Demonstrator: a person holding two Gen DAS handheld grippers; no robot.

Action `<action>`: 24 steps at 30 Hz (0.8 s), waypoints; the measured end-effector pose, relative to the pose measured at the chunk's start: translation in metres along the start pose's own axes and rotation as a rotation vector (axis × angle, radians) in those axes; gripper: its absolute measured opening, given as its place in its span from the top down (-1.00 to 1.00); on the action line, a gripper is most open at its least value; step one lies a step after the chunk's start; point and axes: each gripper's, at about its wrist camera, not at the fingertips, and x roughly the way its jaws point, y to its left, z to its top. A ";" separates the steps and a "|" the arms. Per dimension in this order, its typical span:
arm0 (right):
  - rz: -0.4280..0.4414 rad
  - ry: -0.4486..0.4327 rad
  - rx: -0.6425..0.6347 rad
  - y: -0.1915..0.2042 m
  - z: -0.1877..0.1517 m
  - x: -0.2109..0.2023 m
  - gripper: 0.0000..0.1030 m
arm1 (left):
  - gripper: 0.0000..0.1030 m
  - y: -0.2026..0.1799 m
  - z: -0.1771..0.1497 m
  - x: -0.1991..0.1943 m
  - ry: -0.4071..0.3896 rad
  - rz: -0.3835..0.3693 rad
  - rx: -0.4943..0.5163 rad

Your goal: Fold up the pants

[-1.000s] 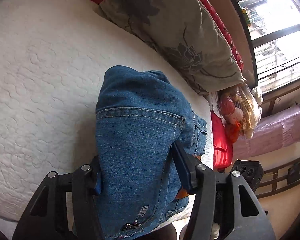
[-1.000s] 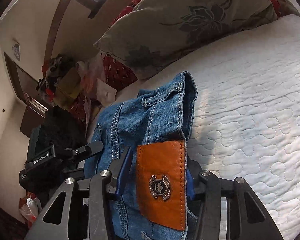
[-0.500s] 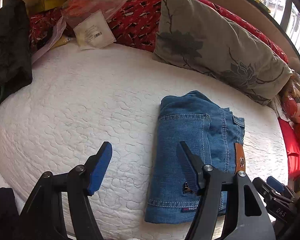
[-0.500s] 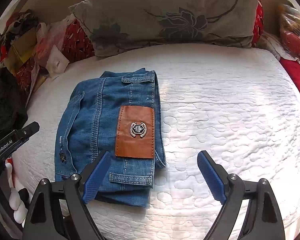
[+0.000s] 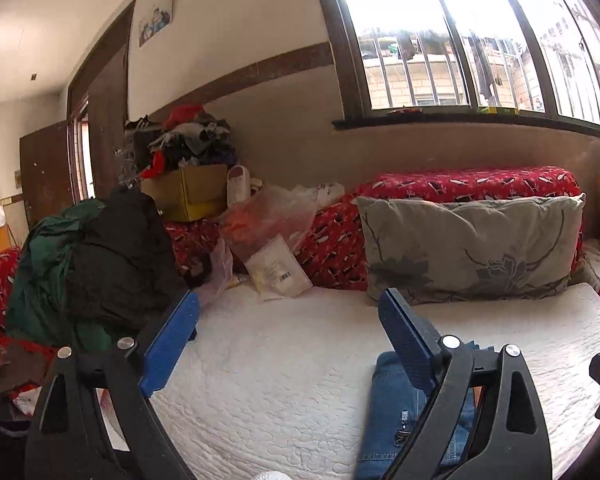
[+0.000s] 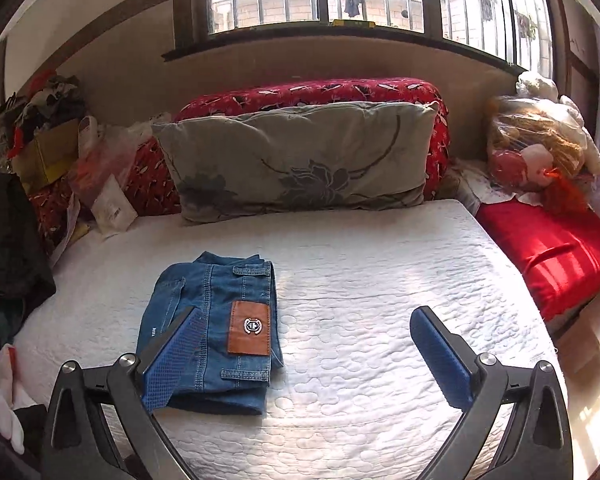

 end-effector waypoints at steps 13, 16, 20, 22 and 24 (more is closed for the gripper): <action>0.062 0.087 -0.047 0.000 -0.051 -0.006 -1.00 | -1.00 -0.031 -0.036 0.011 0.404 -0.376 0.017; 0.056 0.106 -0.043 -0.005 -0.058 -0.004 -1.00 | -1.00 -0.039 -0.053 0.017 0.483 -0.418 -0.001; 0.054 0.130 -0.008 -0.014 -0.062 0.002 -1.00 | -1.00 -0.047 -0.065 0.022 0.533 -0.424 0.001; 0.057 0.142 0.008 -0.017 -0.062 0.005 -1.00 | -1.00 -0.050 -0.068 0.022 0.550 -0.430 0.004; 0.060 0.151 0.019 -0.019 -0.062 0.008 -1.00 | -1.00 -0.052 -0.071 0.024 0.565 -0.447 -0.004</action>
